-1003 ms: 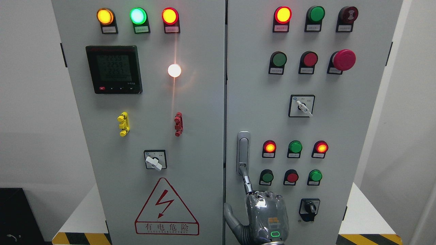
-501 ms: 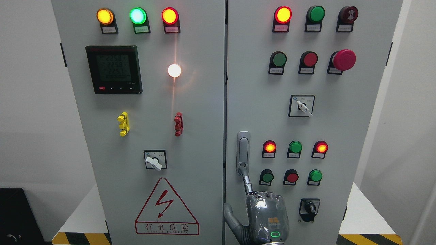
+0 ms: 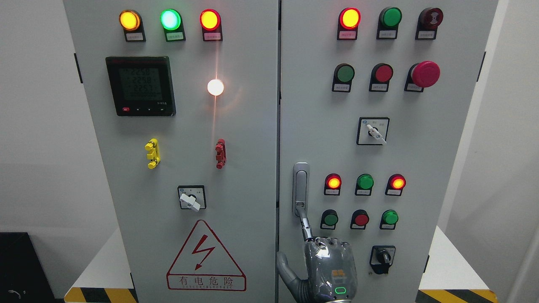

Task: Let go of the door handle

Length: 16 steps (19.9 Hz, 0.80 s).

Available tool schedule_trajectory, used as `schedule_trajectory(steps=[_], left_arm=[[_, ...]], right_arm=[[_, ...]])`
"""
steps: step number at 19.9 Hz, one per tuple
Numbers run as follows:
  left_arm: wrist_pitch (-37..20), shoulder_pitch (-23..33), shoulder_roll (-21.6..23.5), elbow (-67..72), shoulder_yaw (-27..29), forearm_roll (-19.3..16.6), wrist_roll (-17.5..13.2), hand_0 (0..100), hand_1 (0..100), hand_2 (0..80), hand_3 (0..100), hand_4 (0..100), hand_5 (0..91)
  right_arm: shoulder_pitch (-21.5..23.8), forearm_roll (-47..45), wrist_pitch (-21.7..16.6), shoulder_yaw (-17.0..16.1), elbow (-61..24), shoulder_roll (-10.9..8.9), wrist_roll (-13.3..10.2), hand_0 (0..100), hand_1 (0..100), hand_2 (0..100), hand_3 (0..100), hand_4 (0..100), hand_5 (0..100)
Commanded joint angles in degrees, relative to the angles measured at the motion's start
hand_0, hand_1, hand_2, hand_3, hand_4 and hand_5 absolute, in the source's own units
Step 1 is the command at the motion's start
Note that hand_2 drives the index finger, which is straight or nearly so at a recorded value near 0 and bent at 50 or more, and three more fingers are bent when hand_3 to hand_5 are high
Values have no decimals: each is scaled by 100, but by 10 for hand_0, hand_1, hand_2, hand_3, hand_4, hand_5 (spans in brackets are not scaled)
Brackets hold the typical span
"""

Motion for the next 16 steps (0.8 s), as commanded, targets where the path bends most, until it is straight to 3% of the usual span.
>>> schedule_trajectory(steps=[1, 16], left_arm=[[-1, 53, -1, 1, 0, 7, 0, 120, 556, 0, 0, 0, 0], [-1, 53, -1, 1, 0, 7, 0, 120, 556, 0, 0, 0, 0]], right_arm=[[24, 7, -8, 19, 189, 0, -4, 419, 302, 0, 1000, 999, 1000], [24, -2, -8, 10, 197, 8, 5, 419, 304, 0, 1000, 1000, 1000]])
